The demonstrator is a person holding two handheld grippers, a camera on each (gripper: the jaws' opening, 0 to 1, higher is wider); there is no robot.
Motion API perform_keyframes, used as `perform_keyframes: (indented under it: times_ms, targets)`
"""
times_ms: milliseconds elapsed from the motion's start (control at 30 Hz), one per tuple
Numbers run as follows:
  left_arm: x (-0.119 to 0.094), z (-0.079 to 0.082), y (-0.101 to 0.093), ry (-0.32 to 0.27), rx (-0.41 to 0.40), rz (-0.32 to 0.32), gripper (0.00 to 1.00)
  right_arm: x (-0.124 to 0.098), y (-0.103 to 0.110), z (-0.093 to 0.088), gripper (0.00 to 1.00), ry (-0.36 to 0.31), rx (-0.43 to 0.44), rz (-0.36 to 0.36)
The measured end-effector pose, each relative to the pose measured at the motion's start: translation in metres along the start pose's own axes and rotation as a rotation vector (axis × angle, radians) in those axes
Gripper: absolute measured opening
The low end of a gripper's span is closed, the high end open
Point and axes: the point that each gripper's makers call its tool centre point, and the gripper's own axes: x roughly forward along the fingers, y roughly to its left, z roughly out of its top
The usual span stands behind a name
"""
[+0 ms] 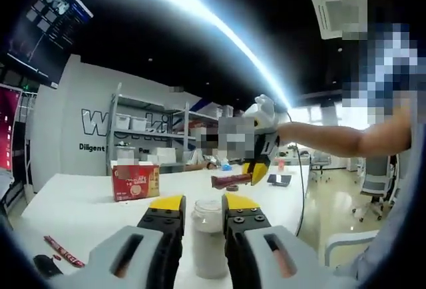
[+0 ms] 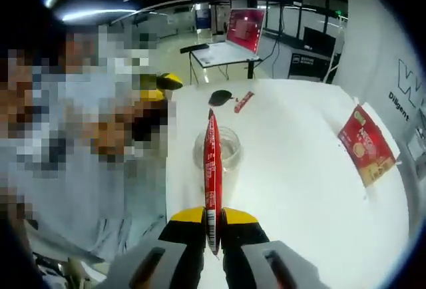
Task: Tear open the coffee pouch, take out the coffee, and pour the coffee from the pouch into the cup
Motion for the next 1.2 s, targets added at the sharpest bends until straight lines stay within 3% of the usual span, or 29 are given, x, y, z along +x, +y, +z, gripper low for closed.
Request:
perform_keyframes:
  times_ms: [433,700,1200]
  targets:
    - [-0.005,0.006,0.003,-0.016,0.003,0.007,0.23,-0.012,-0.007,-0.006,0.09,0.178,-0.021,0.034]
    - [0.004,-0.005,-0.003,0.011,0.008,-0.008,0.23,-0.008,-0.006,-0.011,0.09,0.289,-0.039,0.029]
    - [0.01,-0.011,-0.012,0.026,0.017,-0.039,0.23,-0.007,0.005,-0.002,0.09,0.366,-0.057,0.007]
